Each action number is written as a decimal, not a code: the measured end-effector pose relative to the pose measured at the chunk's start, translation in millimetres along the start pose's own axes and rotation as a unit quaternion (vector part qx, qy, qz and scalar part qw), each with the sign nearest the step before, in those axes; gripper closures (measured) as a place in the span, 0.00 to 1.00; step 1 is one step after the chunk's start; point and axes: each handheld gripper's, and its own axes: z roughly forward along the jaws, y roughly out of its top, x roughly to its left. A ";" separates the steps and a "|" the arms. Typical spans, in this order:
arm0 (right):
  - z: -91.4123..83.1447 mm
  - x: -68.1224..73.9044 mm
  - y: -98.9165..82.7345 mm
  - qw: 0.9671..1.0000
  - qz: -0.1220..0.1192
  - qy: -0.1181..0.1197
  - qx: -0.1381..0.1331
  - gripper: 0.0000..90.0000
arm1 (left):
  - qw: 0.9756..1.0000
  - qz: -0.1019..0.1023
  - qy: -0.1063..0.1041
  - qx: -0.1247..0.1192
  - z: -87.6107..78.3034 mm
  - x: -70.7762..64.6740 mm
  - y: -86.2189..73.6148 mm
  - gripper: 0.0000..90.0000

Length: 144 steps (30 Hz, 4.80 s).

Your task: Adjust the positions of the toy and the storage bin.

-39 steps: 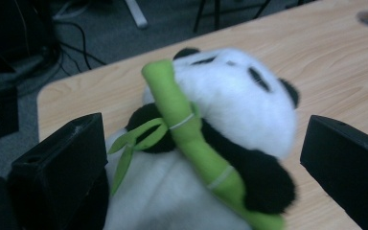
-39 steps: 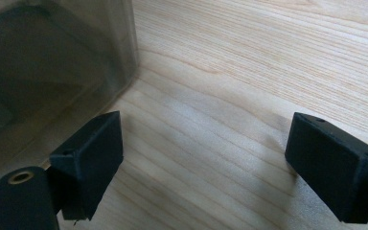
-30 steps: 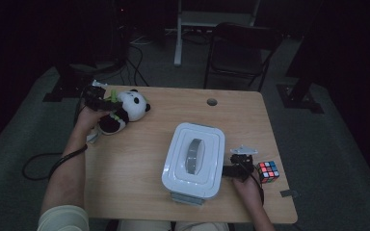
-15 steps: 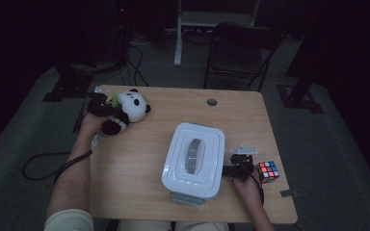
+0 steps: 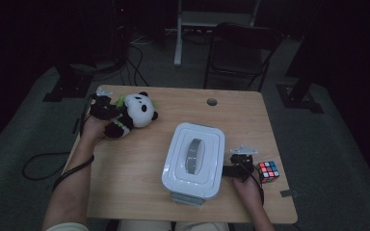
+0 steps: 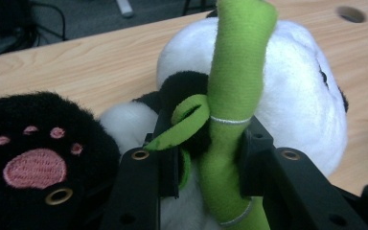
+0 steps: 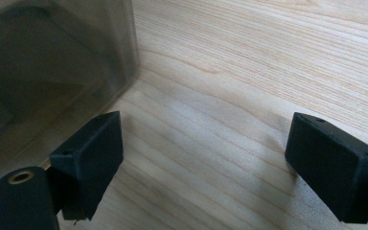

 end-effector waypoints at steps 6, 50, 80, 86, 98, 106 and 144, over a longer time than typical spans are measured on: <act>0.0 0.0 0.0 1.000 0.000 0.000 0.000 0.14 | 0.999 0.024 -0.040 -0.003 -17.5 -27.8 -2.0 0.76; 0.0 0.0 0.0 1.000 0.000 0.000 0.000 0.14 | 0.985 0.079 -0.147 0.033 -13.9 -73.1 -20.7 0.37; 0.0 0.0 0.0 1.000 0.000 0.000 0.000 0.14 | 0.985 0.086 -0.146 -0.045 -61.2 -78.7 -30.2 0.10; 0.0 0.0 0.0 1.000 0.000 0.000 0.000 0.14 | 0.983 0.099 -0.144 -0.052 -72.9 -89.3 -43.5 0.10; -0.1 0.1 0.0 1.000 0.001 0.000 0.000 0.14 | 0.980 0.102 -0.161 -0.057 -85.7 -104.3 -61.5 0.10; 0.0 0.0 0.0 1.000 0.000 0.000 0.000 0.14 | 0.977 0.119 -0.170 -0.055 -91.6 -118.1 -75.2 0.10; 0.0 0.0 0.0 1.000 0.000 0.000 0.000 0.14 | 0.983 0.118 -0.138 0.001 -56.6 -117.3 -162.3 0.10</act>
